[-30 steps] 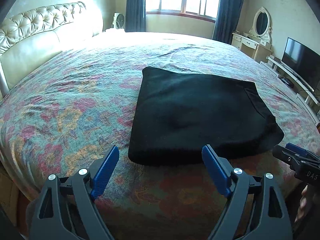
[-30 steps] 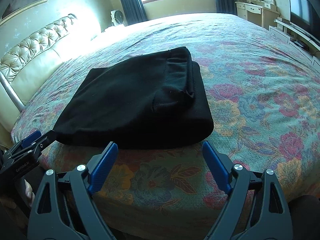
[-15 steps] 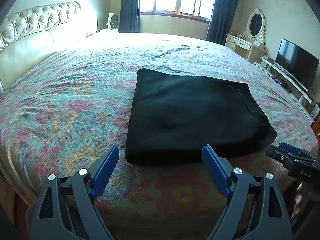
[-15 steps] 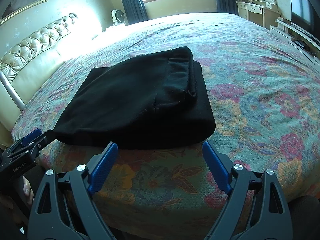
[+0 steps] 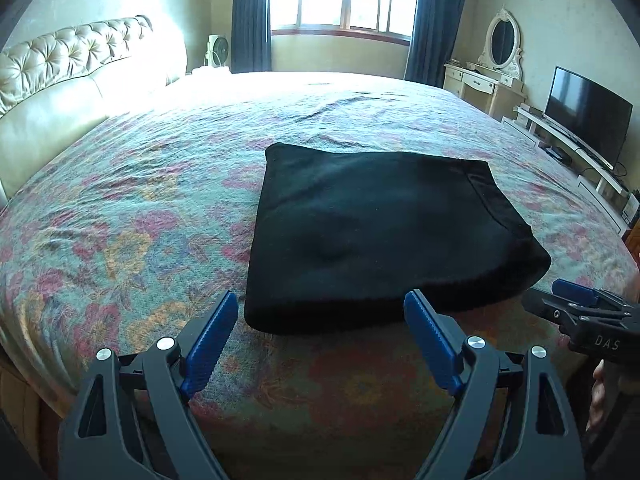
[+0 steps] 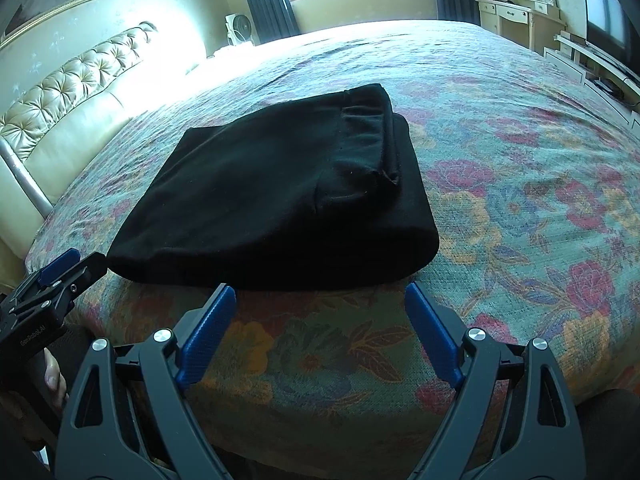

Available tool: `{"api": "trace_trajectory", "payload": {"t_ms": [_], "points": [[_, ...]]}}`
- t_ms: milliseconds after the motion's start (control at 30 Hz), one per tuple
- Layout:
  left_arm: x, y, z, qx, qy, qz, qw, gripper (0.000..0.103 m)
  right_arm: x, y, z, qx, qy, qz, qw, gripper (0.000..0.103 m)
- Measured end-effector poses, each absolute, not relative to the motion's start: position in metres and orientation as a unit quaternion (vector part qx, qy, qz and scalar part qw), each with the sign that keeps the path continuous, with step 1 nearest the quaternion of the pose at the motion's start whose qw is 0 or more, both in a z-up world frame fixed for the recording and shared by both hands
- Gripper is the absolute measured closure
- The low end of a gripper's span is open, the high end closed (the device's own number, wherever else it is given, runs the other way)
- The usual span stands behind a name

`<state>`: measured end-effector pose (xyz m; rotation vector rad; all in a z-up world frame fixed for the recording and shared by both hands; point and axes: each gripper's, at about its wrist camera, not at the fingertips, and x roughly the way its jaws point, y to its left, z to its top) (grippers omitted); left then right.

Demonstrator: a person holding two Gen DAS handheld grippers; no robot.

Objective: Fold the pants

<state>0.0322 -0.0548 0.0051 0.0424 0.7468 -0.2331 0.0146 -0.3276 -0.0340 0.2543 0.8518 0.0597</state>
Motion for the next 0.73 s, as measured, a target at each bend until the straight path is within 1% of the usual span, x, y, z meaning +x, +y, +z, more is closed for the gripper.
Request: {"api": "trace_trajectory", "payload": {"t_ms": [33,167,267,433,633,733], "points": [[0.032,-0.054,0.007,0.017,0.362,-0.113,0.925,0.012,0.015,-0.327,-0.034,0.123,0.413,0.029,0.902,0.016],[0.027,-0.051,0.013,0.004,0.345,-0.105,0.932,0.012,0.014,-0.326,-0.035,0.123,0.413,0.032,0.902,0.016],[0.022,-0.053,0.016,0.028,0.325,-0.053,0.944,0.012,0.014,-0.325,-0.036,0.124,0.414,0.033,0.901,0.016],[0.019,-0.06,0.014,0.062,0.32,-0.063,0.943,0.012,0.014,-0.324,-0.037,0.125,0.416,0.034,0.9,0.016],[0.022,-0.059,0.014,0.029,0.344,-0.1,0.933,0.012,0.013,-0.326,-0.036,0.127,0.413,0.032,0.901,0.016],[0.023,-0.059,0.012,0.032,0.35,-0.1,0.931,0.012,0.012,-0.33,-0.035,0.131,0.412,0.03,0.901,0.016]]}}
